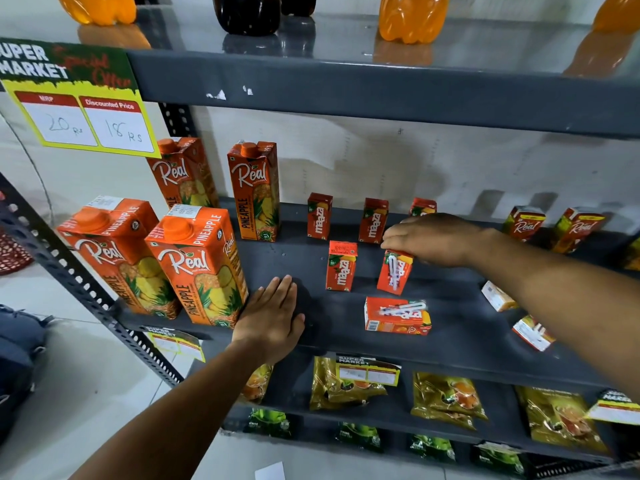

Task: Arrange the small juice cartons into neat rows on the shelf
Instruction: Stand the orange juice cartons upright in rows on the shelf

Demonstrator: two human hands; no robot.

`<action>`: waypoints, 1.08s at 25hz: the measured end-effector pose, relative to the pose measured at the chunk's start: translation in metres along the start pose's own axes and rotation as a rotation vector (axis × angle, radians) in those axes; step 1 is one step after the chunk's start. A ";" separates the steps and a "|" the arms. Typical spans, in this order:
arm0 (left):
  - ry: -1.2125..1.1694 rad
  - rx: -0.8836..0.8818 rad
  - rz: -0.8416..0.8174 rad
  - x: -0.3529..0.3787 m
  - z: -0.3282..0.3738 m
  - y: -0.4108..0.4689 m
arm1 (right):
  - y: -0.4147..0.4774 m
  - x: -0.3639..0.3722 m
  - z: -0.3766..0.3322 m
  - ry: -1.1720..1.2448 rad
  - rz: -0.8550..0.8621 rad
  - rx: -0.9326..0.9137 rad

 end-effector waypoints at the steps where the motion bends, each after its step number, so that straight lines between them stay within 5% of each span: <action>1: 0.000 0.000 -0.002 0.000 0.000 0.000 | -0.001 0.000 0.004 0.069 -0.031 0.049; 10: 0.006 0.009 0.007 -0.001 0.000 0.000 | 0.009 0.028 0.031 0.343 -0.167 0.556; 16: 0.013 0.009 0.010 0.000 0.000 0.000 | 0.003 0.036 0.033 0.436 -0.224 0.642; 21: 0.015 0.001 -0.007 0.002 -0.001 0.001 | -0.040 -0.010 0.030 0.511 0.334 0.568; 25: 0.006 0.002 -0.002 0.001 0.000 0.001 | -0.052 0.079 -0.044 0.469 -0.233 0.456; 27: 0.005 0.011 0.010 -0.002 0.001 0.000 | -0.055 0.101 -0.051 0.533 -0.247 0.545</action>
Point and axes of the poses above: each hand's wrist, its own y-axis towards the middle knuckle, its own x-axis out of the palm, z = x × y, the point moved 8 cm from there along y, towards the middle knuckle, and after that the axes turned 6 degrees about -y, right-handed, at the moved point
